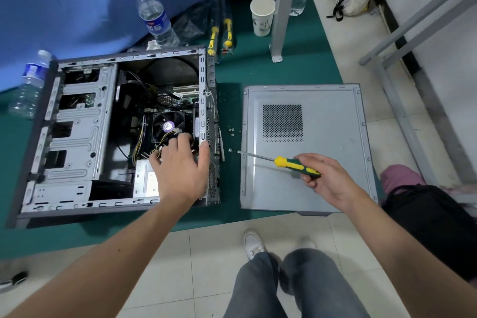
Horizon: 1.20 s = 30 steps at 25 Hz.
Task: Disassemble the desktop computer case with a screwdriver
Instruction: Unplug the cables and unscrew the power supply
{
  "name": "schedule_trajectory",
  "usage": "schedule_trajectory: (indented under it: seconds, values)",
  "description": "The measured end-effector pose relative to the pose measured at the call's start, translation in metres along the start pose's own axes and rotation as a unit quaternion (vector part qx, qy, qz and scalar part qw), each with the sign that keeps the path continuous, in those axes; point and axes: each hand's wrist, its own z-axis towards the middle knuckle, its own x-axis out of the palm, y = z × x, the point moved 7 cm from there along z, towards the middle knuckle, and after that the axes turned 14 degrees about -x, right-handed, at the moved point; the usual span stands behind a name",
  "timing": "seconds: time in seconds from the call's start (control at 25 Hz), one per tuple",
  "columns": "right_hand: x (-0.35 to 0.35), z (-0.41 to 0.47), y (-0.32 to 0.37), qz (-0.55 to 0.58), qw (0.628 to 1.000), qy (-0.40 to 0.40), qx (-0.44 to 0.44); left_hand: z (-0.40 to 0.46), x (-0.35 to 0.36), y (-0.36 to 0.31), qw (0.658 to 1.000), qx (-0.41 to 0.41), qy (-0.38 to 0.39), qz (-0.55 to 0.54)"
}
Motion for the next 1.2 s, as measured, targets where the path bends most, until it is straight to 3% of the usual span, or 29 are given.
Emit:
schedule_trajectory:
  seconds: [0.08, 0.16, 0.28, 0.4, 0.56, 0.68, 0.8, 0.92, 1.08, 1.2]
  values:
    - [0.0, -0.006, 0.008, 0.015, 1.0, 0.003, -0.006, -0.004, -0.009, -0.004, 0.997, 0.038, -0.012, -0.071]
    - [0.0, -0.009, 0.016, 0.017, 1.0, 0.017, -0.011, -0.014, -0.016, -0.016, 0.987, 0.128, 0.008, -0.101]
    - [0.002, -0.01, 0.027, 0.02, 0.998, 0.048, -0.016, -0.027, -0.018, -0.039, 0.974, 0.219, 0.035, -0.038]
    - [0.004, -0.011, 0.035, 0.034, 0.997, 0.068, -0.018, -0.026, -0.017, -0.059, 0.974, 0.217, 0.05, 0.031]
    - [0.002, -0.01, 0.042, 0.035, 0.997, 0.068, -0.018, -0.018, -0.023, -0.071, 0.972, 0.219, 0.075, -0.031]
    - [0.001, -0.014, 0.036, 0.064, 0.997, 0.027, 0.027, -0.01, -0.027, -0.061, 0.981, 0.148, 0.106, -0.067]
    - [0.03, -0.028, 0.029, 0.105, 0.985, 0.098, 0.095, -0.011, -0.021, -0.057, 0.979, 0.11, 0.154, -0.07]
    - [0.078, -0.034, 0.031, 0.044, 0.979, 0.178, 0.091, -0.017, -0.019, -0.064, 0.977, 0.138, 0.156, -0.054]
    - [0.122, -0.02, 0.043, -0.033, 0.991, 0.129, 0.002, -0.029, -0.021, -0.078, 0.961, 0.247, 0.125, -0.026]
    - [0.132, -0.017, 0.043, -0.076, 0.99, 0.114, -0.019, -0.031, -0.026, -0.077, 0.955, 0.281, 0.083, -0.042]
